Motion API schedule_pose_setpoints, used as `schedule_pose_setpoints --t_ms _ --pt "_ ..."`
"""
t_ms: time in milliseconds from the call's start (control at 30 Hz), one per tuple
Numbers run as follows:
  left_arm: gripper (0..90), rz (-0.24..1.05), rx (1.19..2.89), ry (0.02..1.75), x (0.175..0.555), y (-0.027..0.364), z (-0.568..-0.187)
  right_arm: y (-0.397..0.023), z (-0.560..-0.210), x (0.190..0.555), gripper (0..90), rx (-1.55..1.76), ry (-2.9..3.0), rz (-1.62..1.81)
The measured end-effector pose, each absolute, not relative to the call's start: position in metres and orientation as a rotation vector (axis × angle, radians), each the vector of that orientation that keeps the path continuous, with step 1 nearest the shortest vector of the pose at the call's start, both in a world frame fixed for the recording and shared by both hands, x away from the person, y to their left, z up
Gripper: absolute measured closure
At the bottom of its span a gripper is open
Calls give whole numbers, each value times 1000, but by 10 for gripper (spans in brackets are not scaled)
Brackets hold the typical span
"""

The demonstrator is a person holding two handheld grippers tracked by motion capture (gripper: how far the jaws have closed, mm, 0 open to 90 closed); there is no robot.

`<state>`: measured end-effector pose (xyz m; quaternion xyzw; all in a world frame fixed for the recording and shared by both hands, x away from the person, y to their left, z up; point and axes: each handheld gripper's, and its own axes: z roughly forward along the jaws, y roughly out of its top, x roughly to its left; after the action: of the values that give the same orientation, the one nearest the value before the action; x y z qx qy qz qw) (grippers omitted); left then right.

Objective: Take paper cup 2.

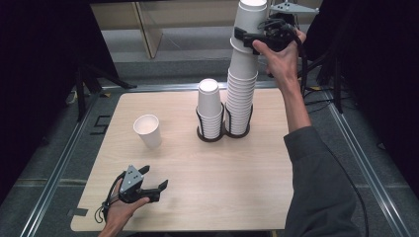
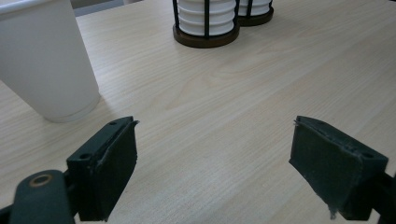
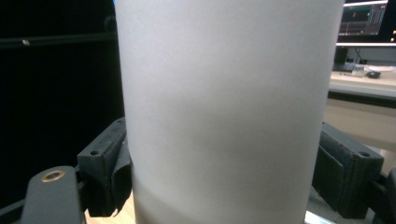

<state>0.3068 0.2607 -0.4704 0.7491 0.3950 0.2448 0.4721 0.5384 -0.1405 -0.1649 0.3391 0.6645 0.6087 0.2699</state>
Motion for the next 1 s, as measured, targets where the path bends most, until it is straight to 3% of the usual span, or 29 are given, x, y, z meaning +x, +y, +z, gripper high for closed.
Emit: schedule_pose_setpoints --t_ms 367,1000 --pt "141 597 1837 959 307 261 -470 -154 -145 529 183 908 1732 1649" --pt "141 619 1839 942 305 260 -470 -195 -174 475 183 870 1753 1633"
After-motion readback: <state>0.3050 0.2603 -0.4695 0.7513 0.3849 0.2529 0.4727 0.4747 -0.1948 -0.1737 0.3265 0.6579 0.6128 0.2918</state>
